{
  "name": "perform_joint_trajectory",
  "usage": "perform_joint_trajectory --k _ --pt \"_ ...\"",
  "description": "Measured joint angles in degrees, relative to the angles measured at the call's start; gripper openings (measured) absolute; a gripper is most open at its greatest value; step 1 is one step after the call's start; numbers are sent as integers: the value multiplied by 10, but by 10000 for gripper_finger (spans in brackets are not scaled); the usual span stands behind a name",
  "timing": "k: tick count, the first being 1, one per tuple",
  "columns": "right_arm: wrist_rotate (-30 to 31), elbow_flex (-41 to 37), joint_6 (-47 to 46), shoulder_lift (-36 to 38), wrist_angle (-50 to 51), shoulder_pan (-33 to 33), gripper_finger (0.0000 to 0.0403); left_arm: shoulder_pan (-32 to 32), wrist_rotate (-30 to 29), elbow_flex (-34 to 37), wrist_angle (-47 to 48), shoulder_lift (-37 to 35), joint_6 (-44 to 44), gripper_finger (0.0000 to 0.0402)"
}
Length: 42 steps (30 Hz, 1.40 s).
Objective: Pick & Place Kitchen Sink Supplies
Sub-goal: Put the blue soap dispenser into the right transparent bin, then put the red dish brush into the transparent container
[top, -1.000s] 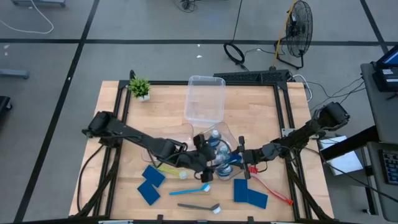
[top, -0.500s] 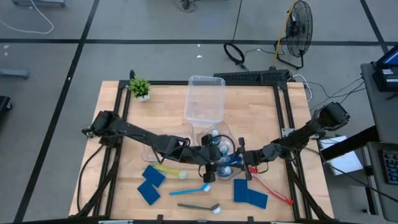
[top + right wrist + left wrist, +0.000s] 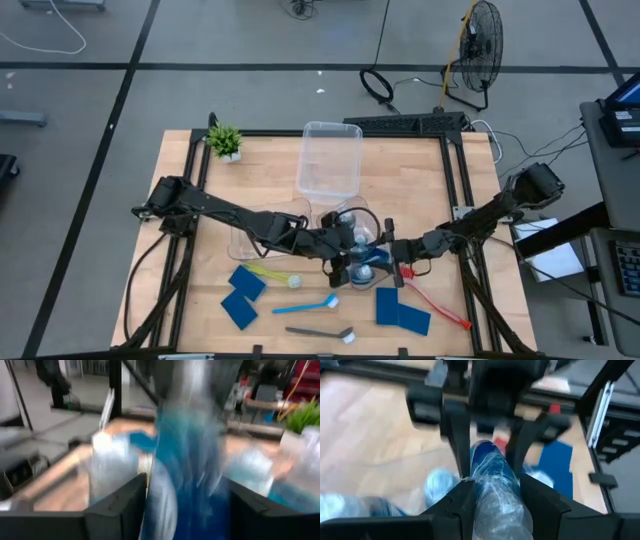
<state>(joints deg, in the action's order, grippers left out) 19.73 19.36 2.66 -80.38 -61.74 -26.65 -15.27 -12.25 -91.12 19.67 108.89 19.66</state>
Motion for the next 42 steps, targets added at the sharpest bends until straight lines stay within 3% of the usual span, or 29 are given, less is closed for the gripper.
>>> perform_joint_trajectory --k 8,19,31,37,42 --pt "-2 2 64 101 -5 -1 251 4 -6 -14 102 1 32 134" --pt "-3 1 105 171 -4 -1 250 24 50 -14 102 2 34 135" --pt "-3 1 106 171 8 -1 251 27 54 -14 90 -1 27 336" --pt "-3 1 105 171 9 -1 251 38 122 -14 124 -68 18 383" --pt "-2 0 105 180 13 -9 251 -7 58 -14 158 -144 -16 395"
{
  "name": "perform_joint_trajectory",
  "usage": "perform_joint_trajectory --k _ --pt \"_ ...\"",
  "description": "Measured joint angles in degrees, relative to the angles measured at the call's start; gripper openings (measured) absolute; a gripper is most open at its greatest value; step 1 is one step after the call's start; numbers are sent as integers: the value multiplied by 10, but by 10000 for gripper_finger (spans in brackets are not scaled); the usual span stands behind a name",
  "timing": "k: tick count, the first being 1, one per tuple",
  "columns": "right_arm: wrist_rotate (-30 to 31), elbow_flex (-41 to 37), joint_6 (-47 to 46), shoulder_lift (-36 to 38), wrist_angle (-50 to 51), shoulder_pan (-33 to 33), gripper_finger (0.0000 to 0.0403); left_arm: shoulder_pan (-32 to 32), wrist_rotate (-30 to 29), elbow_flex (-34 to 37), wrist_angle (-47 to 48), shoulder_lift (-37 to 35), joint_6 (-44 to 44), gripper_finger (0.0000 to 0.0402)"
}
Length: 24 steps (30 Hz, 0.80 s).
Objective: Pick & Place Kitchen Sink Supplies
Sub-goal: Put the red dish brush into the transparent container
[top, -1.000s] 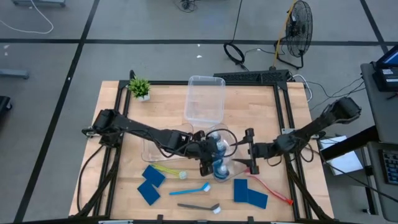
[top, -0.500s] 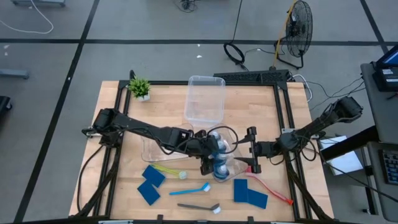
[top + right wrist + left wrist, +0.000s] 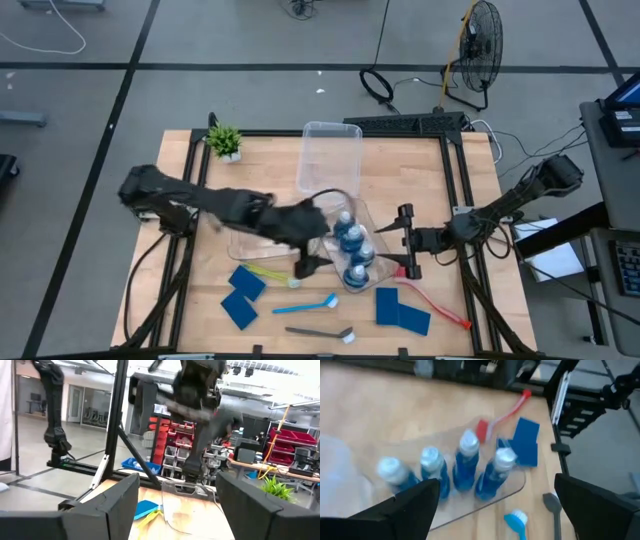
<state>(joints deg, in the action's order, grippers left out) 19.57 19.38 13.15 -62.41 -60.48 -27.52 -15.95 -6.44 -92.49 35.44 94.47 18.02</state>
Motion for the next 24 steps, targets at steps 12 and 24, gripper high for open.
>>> perform_joint_trajectory --k 12,24 --pt "0 0 -22 11 -25 -72 251 -254 -423 270 -2 -187 68 397" --pt "14 0 -45 49 -49 -71 247 -188 -224 481 -205 -510 -138 397"
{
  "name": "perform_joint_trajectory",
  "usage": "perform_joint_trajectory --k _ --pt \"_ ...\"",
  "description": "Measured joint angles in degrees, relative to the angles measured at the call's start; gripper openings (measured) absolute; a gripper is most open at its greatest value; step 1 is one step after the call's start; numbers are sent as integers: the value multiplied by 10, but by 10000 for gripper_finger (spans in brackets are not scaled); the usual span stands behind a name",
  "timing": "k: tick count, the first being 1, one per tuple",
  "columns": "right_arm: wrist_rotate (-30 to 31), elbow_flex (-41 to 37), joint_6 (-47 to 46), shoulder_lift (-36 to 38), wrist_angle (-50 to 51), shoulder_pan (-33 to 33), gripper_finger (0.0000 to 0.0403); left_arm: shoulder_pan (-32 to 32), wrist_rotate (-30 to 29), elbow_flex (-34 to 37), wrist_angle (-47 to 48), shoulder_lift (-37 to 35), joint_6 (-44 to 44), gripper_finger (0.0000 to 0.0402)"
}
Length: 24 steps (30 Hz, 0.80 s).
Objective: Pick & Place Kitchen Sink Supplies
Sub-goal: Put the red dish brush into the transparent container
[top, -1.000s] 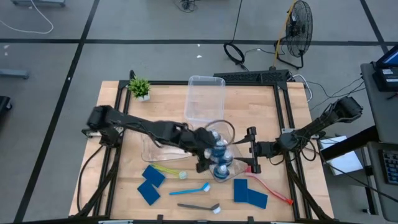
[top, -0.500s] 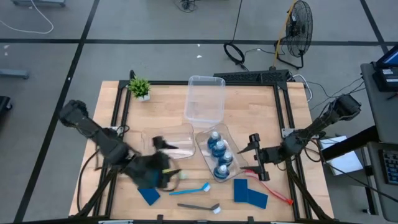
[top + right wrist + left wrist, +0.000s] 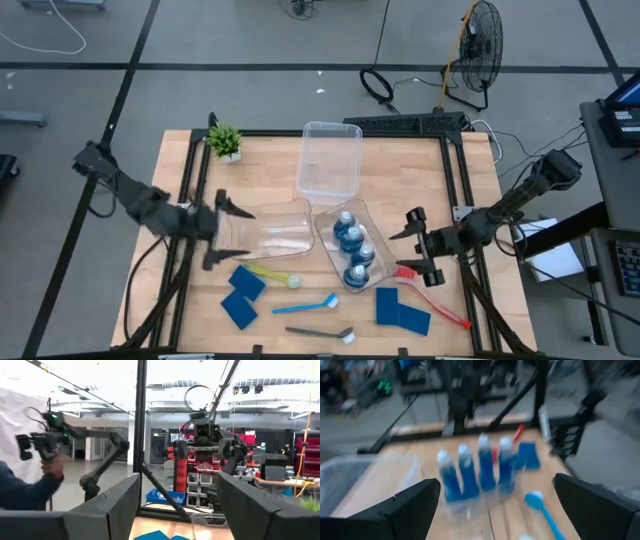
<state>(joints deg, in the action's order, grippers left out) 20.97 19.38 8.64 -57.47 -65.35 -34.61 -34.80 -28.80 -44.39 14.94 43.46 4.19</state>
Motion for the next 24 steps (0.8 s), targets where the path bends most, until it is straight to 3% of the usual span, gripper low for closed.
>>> perform_joint_trajectory --k 7,13,15,18,21,24 --pt "-43 0 -28 1 21 -8 247 87 138 55 -61 -115 -68 397" --pt "-108 3 -23 38 60 -30 251 156 158 58 -60 -134 -52 397" --pt "-108 26 -40 75 180 -37 255 183 163 54 -62 -136 -34 397" --pt "-69 122 -105 115 476 -43 260 226 192 54 -61 -142 -8 397" --pt "7 240 -185 94 722 -55 260 260 240 54 -62 -143 10 397" --pt "26 343 -289 33 887 -69 257 279 261 54 -61 -143 10 397"
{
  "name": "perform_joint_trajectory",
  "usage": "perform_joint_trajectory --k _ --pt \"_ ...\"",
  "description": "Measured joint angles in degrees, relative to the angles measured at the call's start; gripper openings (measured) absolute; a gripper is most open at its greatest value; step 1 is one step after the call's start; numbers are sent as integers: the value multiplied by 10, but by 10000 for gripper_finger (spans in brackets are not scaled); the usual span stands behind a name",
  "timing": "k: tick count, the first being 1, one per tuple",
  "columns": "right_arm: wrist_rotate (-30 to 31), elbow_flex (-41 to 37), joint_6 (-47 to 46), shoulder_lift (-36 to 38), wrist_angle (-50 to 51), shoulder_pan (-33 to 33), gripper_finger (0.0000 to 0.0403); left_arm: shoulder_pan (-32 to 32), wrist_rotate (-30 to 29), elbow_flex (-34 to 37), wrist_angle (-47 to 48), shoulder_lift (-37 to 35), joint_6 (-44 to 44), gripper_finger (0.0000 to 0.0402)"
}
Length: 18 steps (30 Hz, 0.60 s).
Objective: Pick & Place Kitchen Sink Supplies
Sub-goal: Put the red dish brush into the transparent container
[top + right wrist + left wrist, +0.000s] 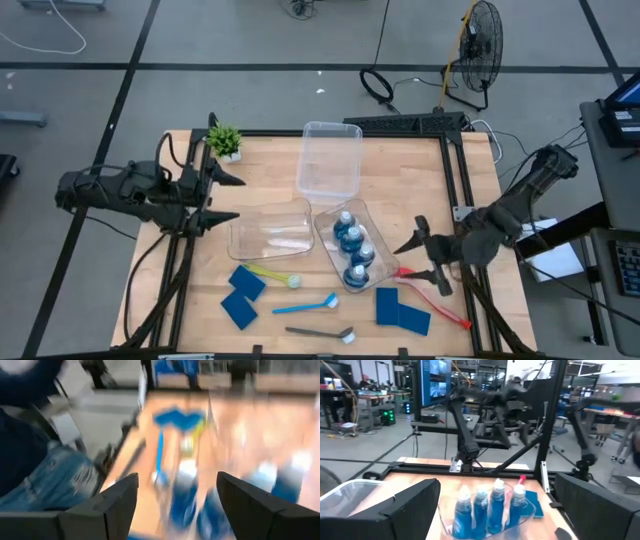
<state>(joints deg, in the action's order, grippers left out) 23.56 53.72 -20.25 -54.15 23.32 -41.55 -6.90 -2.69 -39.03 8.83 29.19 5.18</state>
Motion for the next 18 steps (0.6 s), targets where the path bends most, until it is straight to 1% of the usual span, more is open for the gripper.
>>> perform_joint_trajectory --k 2,4,7,10,13,18 --pt "0 62 -94 -48 101 -10 253 7 -3 0 0 1 -3 397" --pt "-21 108 -196 -96 191 -18 249 11 -13 0 0 4 -9 397" --pt "-72 135 -326 -157 280 -25 245 12 -36 0 1 5 -14 397" --pt "-115 127 -429 -197 314 -32 243 12 -44 0 1 9 -6 397" --pt "-153 98 -512 -230 327 -42 239 12 -44 0 1 12 -4 397" --pt "-209 30 -602 -265 303 -67 230 12 -45 0 1 12 -3 397"
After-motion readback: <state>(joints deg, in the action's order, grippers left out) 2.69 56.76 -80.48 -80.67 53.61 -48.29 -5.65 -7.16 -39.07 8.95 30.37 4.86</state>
